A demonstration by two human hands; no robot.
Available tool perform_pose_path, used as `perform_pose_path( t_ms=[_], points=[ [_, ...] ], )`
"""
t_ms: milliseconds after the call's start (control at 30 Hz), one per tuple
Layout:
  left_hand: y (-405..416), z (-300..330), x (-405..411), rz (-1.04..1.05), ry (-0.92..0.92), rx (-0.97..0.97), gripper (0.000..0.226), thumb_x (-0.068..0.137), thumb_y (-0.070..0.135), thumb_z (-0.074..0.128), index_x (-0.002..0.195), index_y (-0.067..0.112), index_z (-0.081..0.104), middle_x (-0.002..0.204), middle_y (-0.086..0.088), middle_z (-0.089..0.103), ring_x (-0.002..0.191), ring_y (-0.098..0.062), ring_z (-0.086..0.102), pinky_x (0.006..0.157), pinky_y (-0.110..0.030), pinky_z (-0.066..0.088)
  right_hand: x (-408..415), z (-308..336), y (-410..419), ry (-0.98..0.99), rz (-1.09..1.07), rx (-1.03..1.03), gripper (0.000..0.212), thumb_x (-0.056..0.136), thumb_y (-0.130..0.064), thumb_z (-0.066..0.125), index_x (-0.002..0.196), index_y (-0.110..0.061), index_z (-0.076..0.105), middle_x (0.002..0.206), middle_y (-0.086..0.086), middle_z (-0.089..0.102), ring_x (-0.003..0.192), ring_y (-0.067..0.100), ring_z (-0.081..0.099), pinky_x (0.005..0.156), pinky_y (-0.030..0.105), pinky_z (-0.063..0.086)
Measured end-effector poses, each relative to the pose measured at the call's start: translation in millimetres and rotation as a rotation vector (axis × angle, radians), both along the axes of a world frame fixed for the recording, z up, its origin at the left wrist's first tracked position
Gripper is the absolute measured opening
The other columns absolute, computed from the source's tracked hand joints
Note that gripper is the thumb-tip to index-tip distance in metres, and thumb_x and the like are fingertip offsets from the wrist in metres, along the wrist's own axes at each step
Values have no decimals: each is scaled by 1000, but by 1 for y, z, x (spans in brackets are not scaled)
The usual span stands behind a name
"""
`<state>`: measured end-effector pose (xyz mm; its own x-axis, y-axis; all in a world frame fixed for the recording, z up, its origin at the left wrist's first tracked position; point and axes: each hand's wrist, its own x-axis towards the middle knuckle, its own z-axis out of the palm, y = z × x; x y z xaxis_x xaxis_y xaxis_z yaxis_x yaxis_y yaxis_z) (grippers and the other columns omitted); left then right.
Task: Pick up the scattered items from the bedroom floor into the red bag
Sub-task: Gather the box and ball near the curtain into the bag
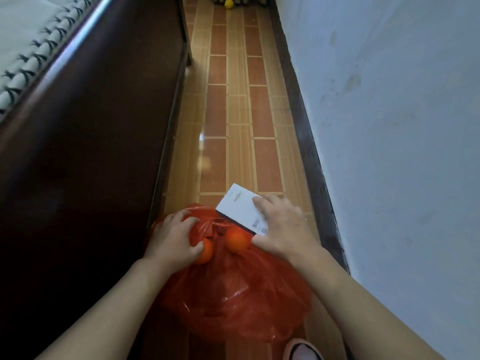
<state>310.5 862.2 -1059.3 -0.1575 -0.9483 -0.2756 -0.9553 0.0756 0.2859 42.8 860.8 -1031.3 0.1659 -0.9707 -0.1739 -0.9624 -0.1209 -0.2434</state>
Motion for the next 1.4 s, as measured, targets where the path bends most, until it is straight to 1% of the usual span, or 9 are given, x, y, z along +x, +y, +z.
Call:
perform_pose_path(
  t_ms=[300,533,733,900,1033,1133,1200,1300,1400],
  points=[
    [10,7,1,9,-94,27,54,80,41,70,134,35,59,129,5,52,118,-23,52,97,-42,50,13,-11,33,42,271,194,77,71,-40,75,143,-36,45,141,-11,49,115,22,48,96,42,39],
    [13,12,11,93,92,-28,37,86,15,68,121,27,68,113,3,55,104,-26,63,86,-37,55,52,-31,42,118,605,226,75,74,-25,78,142,-27,48,140,-2,51,115,28,51,98,49,40],
    [8,10,11,97,188,-122,41,83,-6,60,110,22,73,108,2,62,99,-25,66,84,-41,58,96,-63,49,169,724,156,60,89,-20,69,145,-15,48,133,12,52,118,37,51,99,53,40],
    [9,7,10,61,181,-146,33,89,2,60,110,24,73,112,7,63,100,-21,66,84,-39,59,88,-84,56,104,680,96,55,88,-26,70,138,-14,53,144,13,47,133,37,42,116,63,29],
    [11,7,5,49,183,-125,22,90,33,67,111,28,72,111,12,62,101,-14,65,83,-34,57,58,-90,62,68,509,42,49,83,-35,72,127,-18,59,134,6,54,123,30,50,104,49,42],
    [12,8,2,11,122,-63,42,80,61,70,111,33,69,111,15,58,104,-9,59,85,-31,53,40,-91,64,71,342,35,51,79,-39,74,125,-20,62,121,3,57,108,28,57,86,41,47],
    [13,10,0,-22,75,-24,51,73,70,70,111,36,65,111,15,54,108,-10,54,88,-34,52,33,-91,64,89,254,64,51,82,-40,72,128,-20,59,121,2,55,107,28,56,86,40,46],
    [13,10,-6,-84,-52,73,62,68,66,74,118,36,55,115,11,49,111,-14,49,86,-38,53,32,-89,65,116,177,130,56,86,-45,72,131,-19,51,124,3,52,112,27,52,93,40,45],
    [15,4,-13,-131,-177,121,53,70,41,76,117,32,53,113,7,49,108,-18,52,78,-37,53,36,-90,68,127,173,166,56,89,-41,72,133,-16,49,121,4,55,110,26,52,90,39,46]
  ],
)
